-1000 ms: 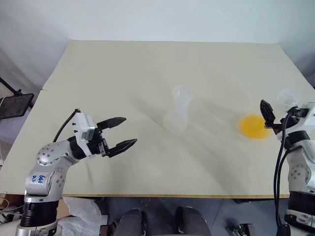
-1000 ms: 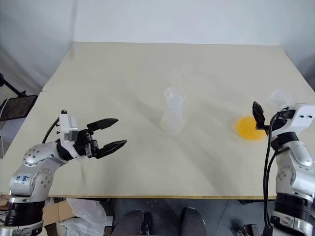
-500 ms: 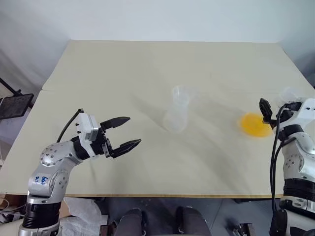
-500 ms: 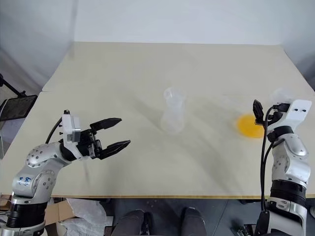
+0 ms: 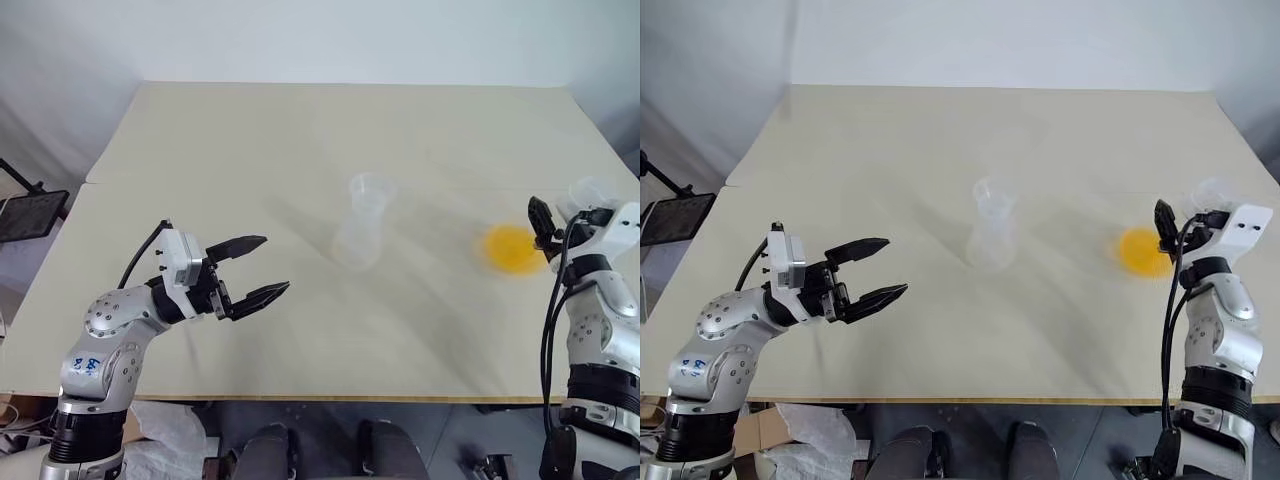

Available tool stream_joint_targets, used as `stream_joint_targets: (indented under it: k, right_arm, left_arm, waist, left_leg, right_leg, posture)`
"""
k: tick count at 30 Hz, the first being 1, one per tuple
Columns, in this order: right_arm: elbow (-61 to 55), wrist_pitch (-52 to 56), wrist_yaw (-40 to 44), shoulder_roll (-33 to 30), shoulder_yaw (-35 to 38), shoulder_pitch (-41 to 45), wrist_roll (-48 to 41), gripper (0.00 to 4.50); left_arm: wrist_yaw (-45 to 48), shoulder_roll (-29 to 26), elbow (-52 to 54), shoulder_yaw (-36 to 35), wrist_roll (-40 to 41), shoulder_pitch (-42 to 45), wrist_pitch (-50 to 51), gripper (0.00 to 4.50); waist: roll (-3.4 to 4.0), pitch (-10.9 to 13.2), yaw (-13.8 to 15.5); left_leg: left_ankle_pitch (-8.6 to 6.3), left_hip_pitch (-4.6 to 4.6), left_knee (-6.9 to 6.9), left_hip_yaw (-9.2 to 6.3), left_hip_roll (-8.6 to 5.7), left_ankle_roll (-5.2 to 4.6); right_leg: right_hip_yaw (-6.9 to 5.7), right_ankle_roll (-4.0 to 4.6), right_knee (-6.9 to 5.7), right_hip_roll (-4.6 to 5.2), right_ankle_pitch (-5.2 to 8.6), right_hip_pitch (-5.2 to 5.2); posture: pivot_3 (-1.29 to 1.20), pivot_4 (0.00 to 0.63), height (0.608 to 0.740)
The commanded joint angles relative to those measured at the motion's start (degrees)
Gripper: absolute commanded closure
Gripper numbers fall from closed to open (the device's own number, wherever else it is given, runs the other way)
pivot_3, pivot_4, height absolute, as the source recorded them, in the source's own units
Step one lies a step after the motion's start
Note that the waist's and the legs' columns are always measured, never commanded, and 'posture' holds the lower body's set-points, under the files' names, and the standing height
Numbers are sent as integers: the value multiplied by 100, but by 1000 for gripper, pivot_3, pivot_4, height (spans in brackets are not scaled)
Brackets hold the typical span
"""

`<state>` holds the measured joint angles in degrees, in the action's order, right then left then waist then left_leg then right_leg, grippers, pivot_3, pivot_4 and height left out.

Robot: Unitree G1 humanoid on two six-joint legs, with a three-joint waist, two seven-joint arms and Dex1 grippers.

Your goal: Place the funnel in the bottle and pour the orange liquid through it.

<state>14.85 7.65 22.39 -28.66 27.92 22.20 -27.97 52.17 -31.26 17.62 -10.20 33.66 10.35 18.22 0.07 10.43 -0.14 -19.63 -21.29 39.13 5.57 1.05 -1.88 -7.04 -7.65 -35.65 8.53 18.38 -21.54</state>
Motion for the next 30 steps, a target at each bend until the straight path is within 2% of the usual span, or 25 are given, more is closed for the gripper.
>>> stream_joint_targets:
  k: [1, 9, 15, 19, 30]
  right_arm:
    - [-673, 122, 202, -29, 4, -246, -197, 1412]
    - [-1641, 610, 311, 73, -330, -794, -298, 1412]
    - [-1740, 779, 430, 118, -450, -874, -376, 1412]
    - [-1652, 755, 384, 126, -374, -774, -392, 75]
    - [-1681, 731, 387, 65, -82, -681, -598, 28]
  left_arm:
    - [-8, 9, 266, -14, 112, -28, -100, 0]
    - [-40, 52, 340, 16, 112, -68, -114, 0]
    - [-69, 122, 383, 62, 82, -93, -141, 0]
    - [-64, 143, 383, 68, 61, -93, -159, 0]
    - [-97, 197, 356, 147, 33, -96, -250, 0]
  waist:
    - [1, 0, 0]
    - [1, 1, -1]
    - [1, 1, 0]
    - [1, 1, -3]
    - [1, 1, 5]
  left_leg:
    - [0, 0, -1, 0, 0, 0]
    - [0, 0, -3, 0, 2, 0]
    - [0, 0, -4, -1, 2, 0]
    - [0, 2, -4, 0, 3, 0]
    - [0, 0, -4, 1, 1, 0]
  right_leg:
    - [0, 0, 0, 0, 0, 0]
    - [0, 0, 2, -1, 0, 0]
    - [0, 0, 3, -1, 0, 0]
    - [-1, 0, 4, -3, 0, 0]
    - [1, 0, 5, 0, 0, 0]
  posture:
    - [0, 150, 740]
    - [0, 150, 740]
    - [0, 150, 740]
    - [0, 150, 740]
    - [0, 150, 740]
